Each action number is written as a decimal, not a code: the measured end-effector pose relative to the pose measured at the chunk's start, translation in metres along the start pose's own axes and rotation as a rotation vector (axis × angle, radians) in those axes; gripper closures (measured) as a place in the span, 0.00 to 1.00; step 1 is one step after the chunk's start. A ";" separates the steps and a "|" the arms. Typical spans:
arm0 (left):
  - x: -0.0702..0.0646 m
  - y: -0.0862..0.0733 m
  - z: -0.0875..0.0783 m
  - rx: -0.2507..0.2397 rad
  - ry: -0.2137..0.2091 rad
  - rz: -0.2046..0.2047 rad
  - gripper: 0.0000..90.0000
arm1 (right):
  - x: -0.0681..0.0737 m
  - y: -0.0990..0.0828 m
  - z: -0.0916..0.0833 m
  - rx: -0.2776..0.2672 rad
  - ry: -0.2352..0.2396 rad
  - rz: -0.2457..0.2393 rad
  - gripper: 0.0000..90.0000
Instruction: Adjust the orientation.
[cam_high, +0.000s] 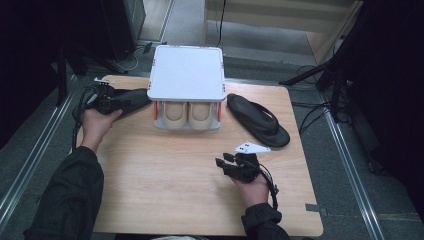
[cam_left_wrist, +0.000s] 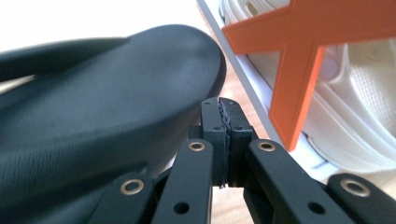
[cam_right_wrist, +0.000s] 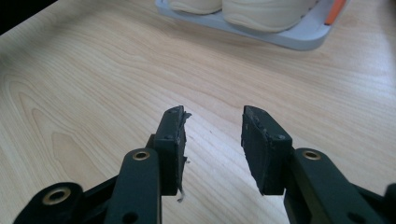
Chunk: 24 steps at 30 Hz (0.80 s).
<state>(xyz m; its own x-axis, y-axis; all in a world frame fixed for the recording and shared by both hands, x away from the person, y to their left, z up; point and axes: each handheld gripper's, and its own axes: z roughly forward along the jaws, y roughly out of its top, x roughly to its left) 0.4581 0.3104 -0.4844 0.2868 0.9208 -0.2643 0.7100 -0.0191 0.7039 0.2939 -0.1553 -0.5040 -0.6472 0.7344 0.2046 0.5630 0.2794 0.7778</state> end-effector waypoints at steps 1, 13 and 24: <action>0.001 0.002 0.002 0.020 0.001 -0.003 1.00 | 0.000 -0.001 -0.001 -0.001 -0.003 0.002 0.67; 0.011 0.007 0.035 0.055 0.086 -0.009 1.00 | -0.003 -0.010 -0.008 0.001 -0.025 0.027 0.67; 0.008 -0.001 0.027 0.070 0.088 0.006 1.00 | -0.005 -0.007 -0.009 -0.002 -0.025 0.022 0.66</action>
<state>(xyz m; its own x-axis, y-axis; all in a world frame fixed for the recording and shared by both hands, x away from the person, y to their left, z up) 0.4772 0.3074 -0.5046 0.2362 0.9510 -0.1994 0.7524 -0.0492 0.6568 0.2886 -0.1660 -0.5051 -0.6213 0.7557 0.2070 0.5761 0.2615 0.7744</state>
